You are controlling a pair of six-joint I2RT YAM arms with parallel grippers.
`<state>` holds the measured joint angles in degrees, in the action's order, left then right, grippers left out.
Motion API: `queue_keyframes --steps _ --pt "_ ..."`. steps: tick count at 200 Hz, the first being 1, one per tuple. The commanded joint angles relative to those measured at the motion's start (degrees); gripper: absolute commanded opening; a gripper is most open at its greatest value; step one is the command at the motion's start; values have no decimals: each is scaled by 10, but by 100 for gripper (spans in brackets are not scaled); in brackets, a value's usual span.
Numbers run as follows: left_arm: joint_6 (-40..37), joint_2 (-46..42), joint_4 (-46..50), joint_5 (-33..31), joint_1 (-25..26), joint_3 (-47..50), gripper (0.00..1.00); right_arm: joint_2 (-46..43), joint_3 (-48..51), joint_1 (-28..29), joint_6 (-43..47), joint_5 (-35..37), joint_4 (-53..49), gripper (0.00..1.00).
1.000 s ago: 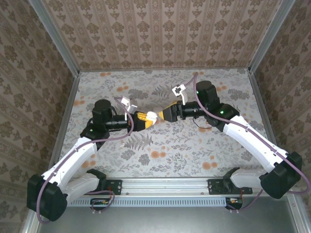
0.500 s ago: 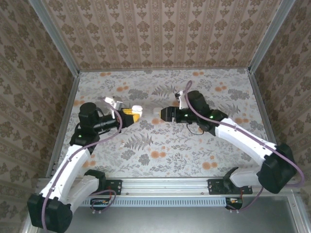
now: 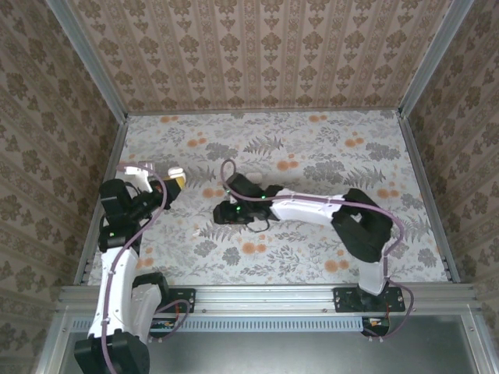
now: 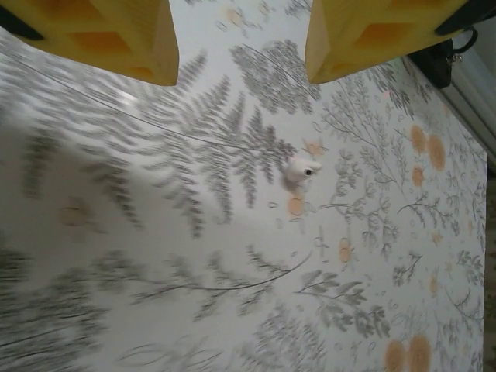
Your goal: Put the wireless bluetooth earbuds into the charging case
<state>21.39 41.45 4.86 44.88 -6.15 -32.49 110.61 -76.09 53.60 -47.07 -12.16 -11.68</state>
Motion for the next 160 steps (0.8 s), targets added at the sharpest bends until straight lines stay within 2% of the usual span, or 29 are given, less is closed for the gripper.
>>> queue_keyframes --steps 1,48,99,160 --pt "-11 -10 26 -35 -4 -4 0 56 -56 14 -7 -1 -19 43" --pt "-29 -14 46 -58 -2 -12 0 140 -146 27 15 -2 -58 38" --pt "-31 -14 47 -64 -2 -10 0 188 -209 50 38 27 -114 45" --pt "-35 -17 54 -69 -1 -9 0 238 -316 80 73 97 -234 46"
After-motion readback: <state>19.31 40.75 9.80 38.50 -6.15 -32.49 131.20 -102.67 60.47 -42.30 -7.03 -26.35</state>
